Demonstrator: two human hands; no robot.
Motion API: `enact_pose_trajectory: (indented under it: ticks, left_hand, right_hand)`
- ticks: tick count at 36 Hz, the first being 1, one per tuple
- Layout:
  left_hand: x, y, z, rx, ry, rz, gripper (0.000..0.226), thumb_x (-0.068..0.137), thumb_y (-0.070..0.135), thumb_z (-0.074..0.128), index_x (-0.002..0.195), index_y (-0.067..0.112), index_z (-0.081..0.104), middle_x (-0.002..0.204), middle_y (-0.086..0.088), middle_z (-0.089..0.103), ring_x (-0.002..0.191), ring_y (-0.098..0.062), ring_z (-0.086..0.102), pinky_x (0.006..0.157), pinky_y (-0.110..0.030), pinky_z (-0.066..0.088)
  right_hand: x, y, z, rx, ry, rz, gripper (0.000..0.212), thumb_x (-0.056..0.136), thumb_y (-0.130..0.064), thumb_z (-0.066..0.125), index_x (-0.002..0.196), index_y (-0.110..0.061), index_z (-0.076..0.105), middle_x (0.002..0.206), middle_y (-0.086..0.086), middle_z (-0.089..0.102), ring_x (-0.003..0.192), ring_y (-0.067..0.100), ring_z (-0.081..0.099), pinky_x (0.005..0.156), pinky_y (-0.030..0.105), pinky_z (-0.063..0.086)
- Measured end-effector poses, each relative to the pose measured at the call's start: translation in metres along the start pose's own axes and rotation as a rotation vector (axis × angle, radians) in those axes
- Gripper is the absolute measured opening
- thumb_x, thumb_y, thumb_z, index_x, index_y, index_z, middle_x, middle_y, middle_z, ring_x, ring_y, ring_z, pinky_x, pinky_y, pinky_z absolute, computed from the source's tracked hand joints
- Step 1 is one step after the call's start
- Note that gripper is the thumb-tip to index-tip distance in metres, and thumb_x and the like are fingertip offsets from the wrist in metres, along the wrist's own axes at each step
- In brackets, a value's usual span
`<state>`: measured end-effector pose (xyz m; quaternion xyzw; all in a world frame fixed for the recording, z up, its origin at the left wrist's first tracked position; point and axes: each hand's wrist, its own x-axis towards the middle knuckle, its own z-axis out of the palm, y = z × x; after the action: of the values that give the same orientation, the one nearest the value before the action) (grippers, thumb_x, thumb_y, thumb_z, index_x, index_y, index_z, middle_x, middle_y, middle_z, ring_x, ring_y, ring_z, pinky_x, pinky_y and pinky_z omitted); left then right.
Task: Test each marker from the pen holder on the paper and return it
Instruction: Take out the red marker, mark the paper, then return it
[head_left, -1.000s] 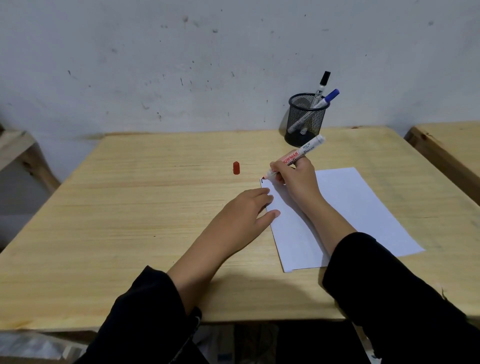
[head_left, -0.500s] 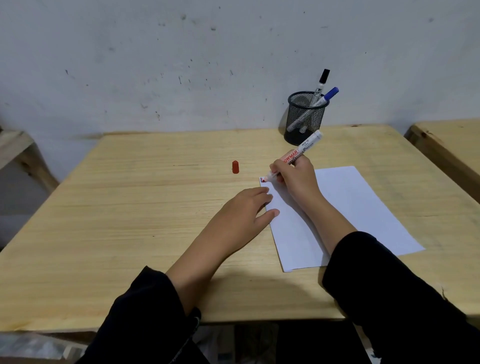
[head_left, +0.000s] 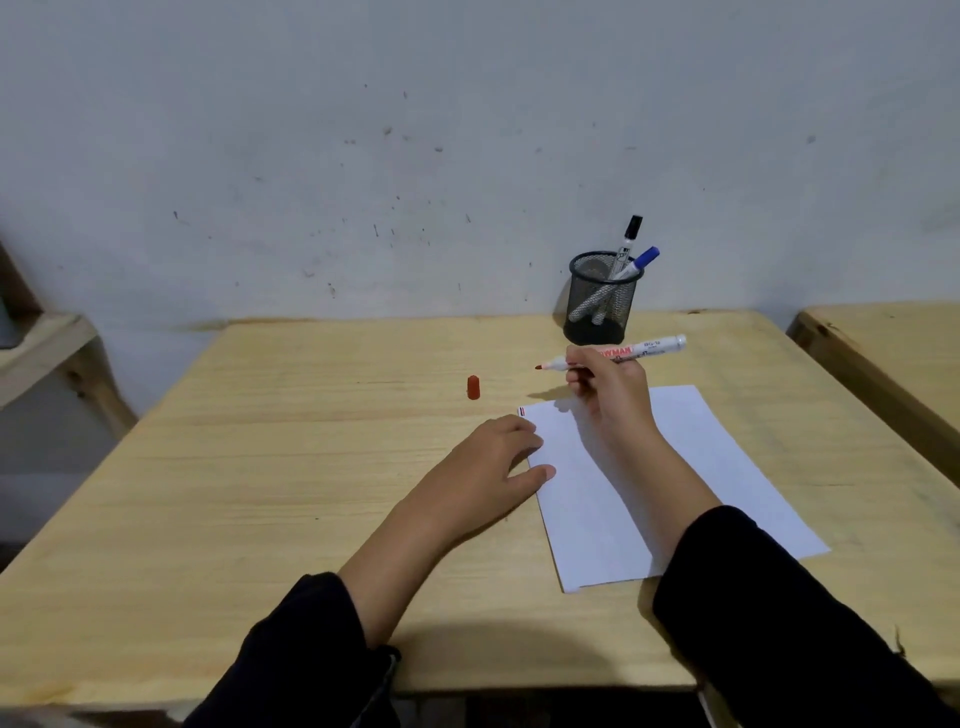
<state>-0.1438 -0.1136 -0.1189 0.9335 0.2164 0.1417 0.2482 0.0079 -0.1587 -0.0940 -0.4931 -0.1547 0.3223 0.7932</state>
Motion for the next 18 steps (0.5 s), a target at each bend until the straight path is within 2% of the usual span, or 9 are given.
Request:
enact_pose_trajectory:
  ticks: [4, 6, 8, 10, 12, 15, 18]
  left_hand:
    - [0.007, -0.002, -0.008, -0.164, -0.010, -0.046, 0.030, 0.088, 0.034, 0.060, 0.111, 0.015, 0.065, 0.121, 0.006, 0.056, 0.112, -0.005, 0.054, 0.097, -0.023, 0.045]
    - [0.012, -0.004, -0.015, -0.242, 0.059, -0.072, 0.023, 0.087, 0.033, 0.061, 0.106, 0.019, 0.066, 0.116, 0.010, 0.056, 0.109, -0.004, 0.055, 0.095, -0.023, 0.047]
    - [0.019, -0.008, -0.023, -0.243, 0.158, -0.103, 0.021, 0.088, 0.030, 0.059, 0.106, 0.022, 0.064, 0.114, 0.012, 0.055, 0.105, -0.004, 0.054, 0.087, -0.017, 0.044]
    - [0.026, -0.014, -0.031, -0.208, 0.235, -0.123, 0.024, 0.089, 0.026, 0.057, 0.112, 0.021, 0.061, 0.113, 0.011, 0.052, 0.103, -0.005, 0.052, 0.079, -0.013, 0.039]
    - [0.035, -0.022, -0.035, -0.112, 0.253, -0.148, 0.029, 0.091, 0.026, 0.055, 0.119, 0.019, 0.059, 0.111, 0.010, 0.047, 0.106, -0.008, 0.046, 0.080, -0.019, 0.037]
    - [0.046, -0.033, -0.035, -0.015, 0.197, -0.238, 0.036, 0.091, 0.029, 0.054, 0.124, 0.017, 0.055, 0.109, 0.006, 0.043, 0.113, -0.014, 0.043, 0.087, -0.027, 0.039]
    - [0.054, -0.041, -0.035, 0.059, 0.120, -0.282, 0.030, 0.091, 0.024, 0.054, 0.116, 0.009, 0.060, 0.110, -0.007, 0.052, 0.109, -0.024, 0.050, 0.088, -0.031, 0.043]
  right_hand:
    - [0.002, -0.015, 0.000, -0.026, -0.028, -0.039, 0.009, 0.084, 0.002, 0.059, 0.075, -0.001, 0.060, 0.048, -0.003, 0.056, 0.046, 0.006, 0.050, 0.048, 0.013, 0.044]
    - [0.002, -0.022, -0.001, -0.008, -0.037, -0.049, 0.010, 0.084, 0.003, 0.058, 0.075, -0.001, 0.060, 0.046, -0.005, 0.056, 0.045, 0.006, 0.049, 0.047, 0.013, 0.044]
    - [0.001, -0.029, -0.001, 0.006, -0.045, -0.057, 0.011, 0.084, 0.004, 0.058, 0.075, -0.001, 0.060, 0.046, -0.005, 0.057, 0.044, 0.006, 0.049, 0.047, 0.013, 0.044]
    - [-0.001, -0.035, -0.002, 0.016, -0.054, -0.064, 0.011, 0.084, 0.004, 0.058, 0.075, -0.001, 0.061, 0.049, -0.003, 0.057, 0.045, 0.006, 0.050, 0.047, 0.012, 0.044]
    - [-0.002, -0.041, -0.003, 0.014, -0.058, -0.073, 0.010, 0.084, 0.003, 0.058, 0.075, -0.001, 0.061, 0.055, 0.000, 0.057, 0.046, 0.005, 0.051, 0.048, 0.012, 0.045]
    - [-0.003, -0.048, -0.004, 0.015, -0.062, -0.088, 0.010, 0.083, 0.003, 0.059, 0.075, -0.003, 0.062, 0.055, -0.001, 0.058, 0.046, 0.004, 0.051, 0.048, 0.012, 0.045]
    - [-0.004, -0.053, -0.005, 0.016, -0.067, -0.091, 0.010, 0.083, 0.002, 0.059, 0.076, -0.003, 0.063, 0.054, -0.002, 0.060, 0.047, 0.004, 0.052, 0.049, 0.012, 0.046]
